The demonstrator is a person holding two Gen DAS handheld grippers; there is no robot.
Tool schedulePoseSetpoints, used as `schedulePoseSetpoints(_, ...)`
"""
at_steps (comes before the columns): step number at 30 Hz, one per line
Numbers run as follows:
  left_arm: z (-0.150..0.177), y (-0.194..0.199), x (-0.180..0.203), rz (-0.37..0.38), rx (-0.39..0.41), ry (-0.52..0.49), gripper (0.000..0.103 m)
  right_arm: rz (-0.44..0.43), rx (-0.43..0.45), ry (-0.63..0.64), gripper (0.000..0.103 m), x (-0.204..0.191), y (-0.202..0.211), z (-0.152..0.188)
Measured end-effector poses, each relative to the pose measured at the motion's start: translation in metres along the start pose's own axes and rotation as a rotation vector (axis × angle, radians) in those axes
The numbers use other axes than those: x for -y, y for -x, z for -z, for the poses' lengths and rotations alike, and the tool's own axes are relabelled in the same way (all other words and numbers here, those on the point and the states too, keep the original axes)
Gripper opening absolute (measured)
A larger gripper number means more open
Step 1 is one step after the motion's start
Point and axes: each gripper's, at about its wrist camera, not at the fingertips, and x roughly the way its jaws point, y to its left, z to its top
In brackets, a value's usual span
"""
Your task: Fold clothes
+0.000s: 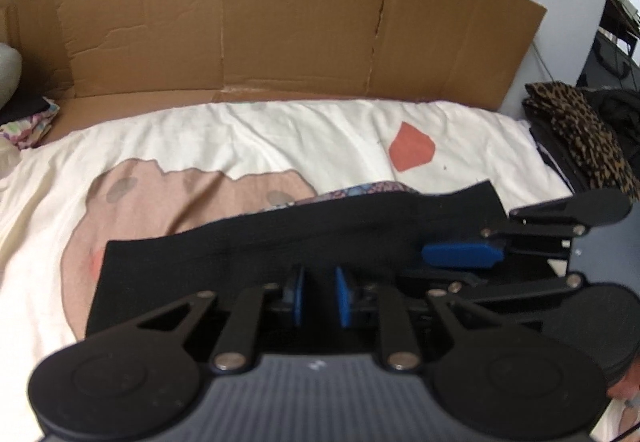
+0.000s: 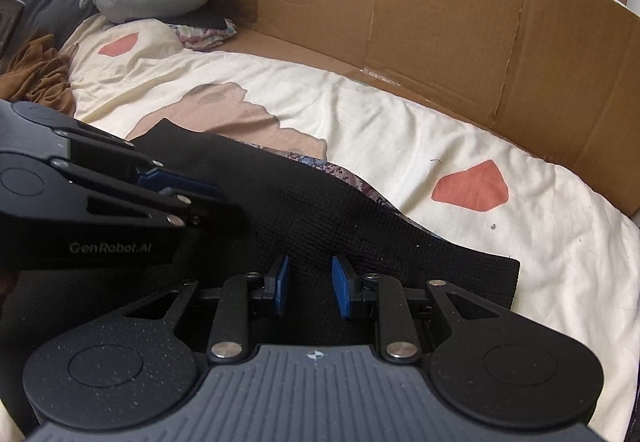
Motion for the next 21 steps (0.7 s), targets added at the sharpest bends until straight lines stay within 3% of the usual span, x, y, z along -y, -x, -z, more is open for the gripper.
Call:
schedulePoseSetpoints(6, -0.003, 0.013, 0.008, 0.022, 0.047, 0.006, 0.019, 0.004, 0.038, 0.001, 0.029, -0.004, 0.024, -0.006)
schedulePoseSetpoints(12, -0.002, 0.003, 0.013, 0.027, 0.017, -0.009, 0.02, -0.002, -0.007, 0.006, 0.025, -0.006, 0.026, 0.009)
schedulePoseSetpoints(21, -0.006, -0.011, 0.004, -0.027, -0.042, 0.003, 0.007, -0.019, -0.045, -0.032, 0.023, 0.013, 0.045, 0.042)
